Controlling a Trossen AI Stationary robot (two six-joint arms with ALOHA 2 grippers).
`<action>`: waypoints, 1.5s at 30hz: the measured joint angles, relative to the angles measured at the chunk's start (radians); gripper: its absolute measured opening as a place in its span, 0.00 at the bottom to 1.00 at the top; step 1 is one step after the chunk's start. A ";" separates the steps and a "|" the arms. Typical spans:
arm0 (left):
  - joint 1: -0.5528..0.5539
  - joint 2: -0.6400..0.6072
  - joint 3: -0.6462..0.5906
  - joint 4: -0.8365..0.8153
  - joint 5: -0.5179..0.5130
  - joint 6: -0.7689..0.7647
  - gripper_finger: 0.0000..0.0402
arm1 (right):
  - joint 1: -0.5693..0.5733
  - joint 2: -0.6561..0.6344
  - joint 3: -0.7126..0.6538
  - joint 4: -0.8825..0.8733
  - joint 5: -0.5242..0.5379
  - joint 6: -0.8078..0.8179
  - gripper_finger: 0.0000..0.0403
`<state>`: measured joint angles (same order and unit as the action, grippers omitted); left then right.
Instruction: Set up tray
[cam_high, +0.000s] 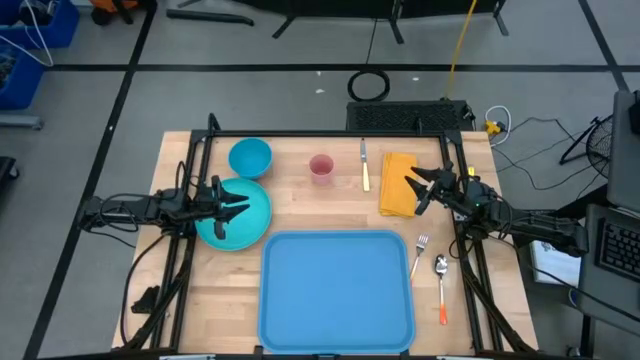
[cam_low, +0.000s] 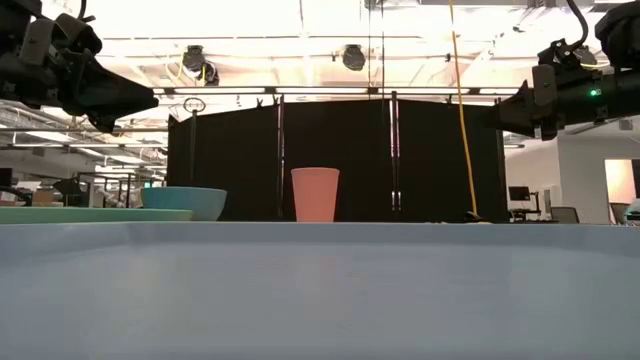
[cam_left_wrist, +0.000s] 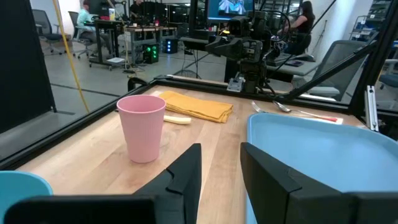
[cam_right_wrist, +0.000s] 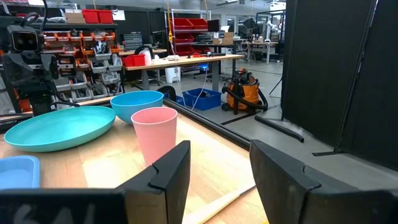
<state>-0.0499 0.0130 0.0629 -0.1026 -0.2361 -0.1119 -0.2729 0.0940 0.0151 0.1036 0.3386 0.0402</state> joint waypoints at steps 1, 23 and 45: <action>0.000 0.000 0.000 0.000 0.000 0.000 0.29 | 0.000 0.000 0.000 0.000 0.000 0.000 0.39; 0.033 0.037 0.036 0.161 -0.231 -0.054 0.29 | 0.000 0.000 0.000 0.000 0.000 0.000 0.39; 0.765 1.492 1.051 -0.322 0.568 -0.223 0.29 | 0.000 0.001 0.000 0.171 0.001 0.048 0.39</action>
<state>0.7151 1.5050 1.1139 -0.4242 0.3321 -0.3347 -0.2729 0.0948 0.0147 0.2748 0.3393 0.0882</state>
